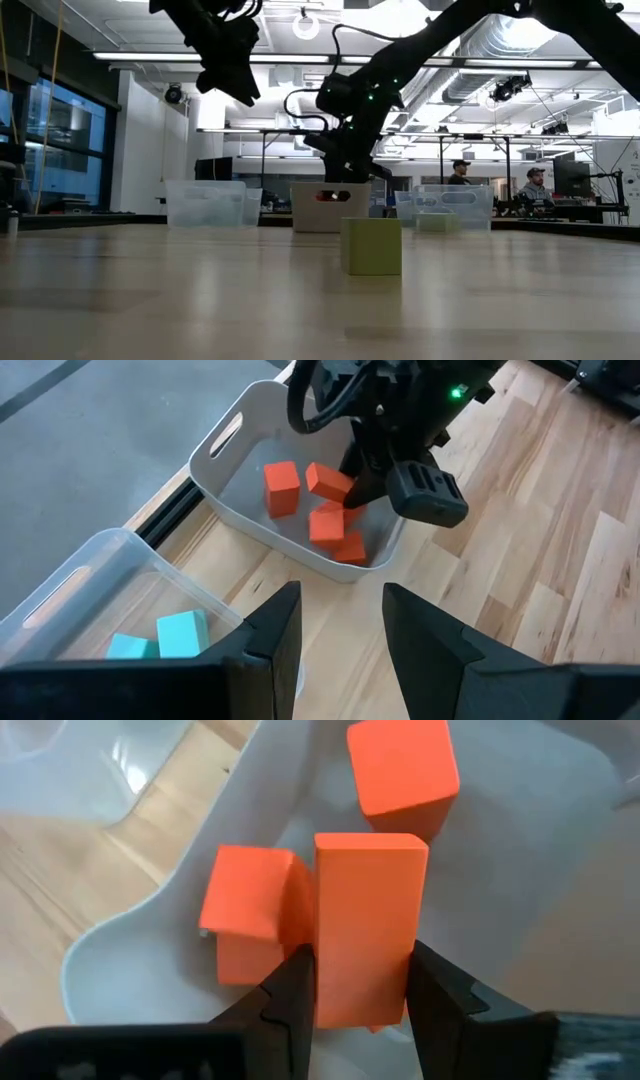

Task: Sort & place blocks by color
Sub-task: Put the small orange rectangular block into the gray bin, then put the green cube block into the right transparent bin

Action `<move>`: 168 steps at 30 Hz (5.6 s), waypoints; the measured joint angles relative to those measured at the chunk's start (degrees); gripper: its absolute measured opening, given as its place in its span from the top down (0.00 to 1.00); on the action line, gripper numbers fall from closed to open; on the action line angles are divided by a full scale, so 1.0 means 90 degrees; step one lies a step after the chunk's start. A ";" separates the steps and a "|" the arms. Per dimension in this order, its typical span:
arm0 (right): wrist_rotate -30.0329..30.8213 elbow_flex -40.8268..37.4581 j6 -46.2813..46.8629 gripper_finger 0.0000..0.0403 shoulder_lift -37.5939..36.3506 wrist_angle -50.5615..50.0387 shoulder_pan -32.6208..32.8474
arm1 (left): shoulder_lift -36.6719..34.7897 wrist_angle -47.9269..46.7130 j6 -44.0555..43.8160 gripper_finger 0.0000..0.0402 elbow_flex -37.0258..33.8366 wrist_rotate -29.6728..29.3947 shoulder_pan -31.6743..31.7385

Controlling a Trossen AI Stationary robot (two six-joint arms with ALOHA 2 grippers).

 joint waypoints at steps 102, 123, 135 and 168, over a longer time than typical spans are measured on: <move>0.0515 0.2853 0.6920 0.43 0.0192 -0.4252 0.5071 | -0.0009 -0.2233 0.0642 0.71 0.0000 0.0002 -0.0198; -0.0046 0.2851 0.7171 0.43 0.1389 -0.4089 0.5282 | -0.0012 -0.2235 0.0643 0.71 0.0000 0.0005 -0.0578; 0.0002 0.2851 0.7216 0.43 0.1620 -0.3784 0.5282 | -0.0012 -0.2238 0.0644 0.71 0.0000 0.0002 -0.0578; -0.0164 0.2856 0.7008 0.74 0.1880 -0.3781 0.5150 | -0.0010 -0.2238 0.0886 0.71 0.0000 0.0000 -0.0580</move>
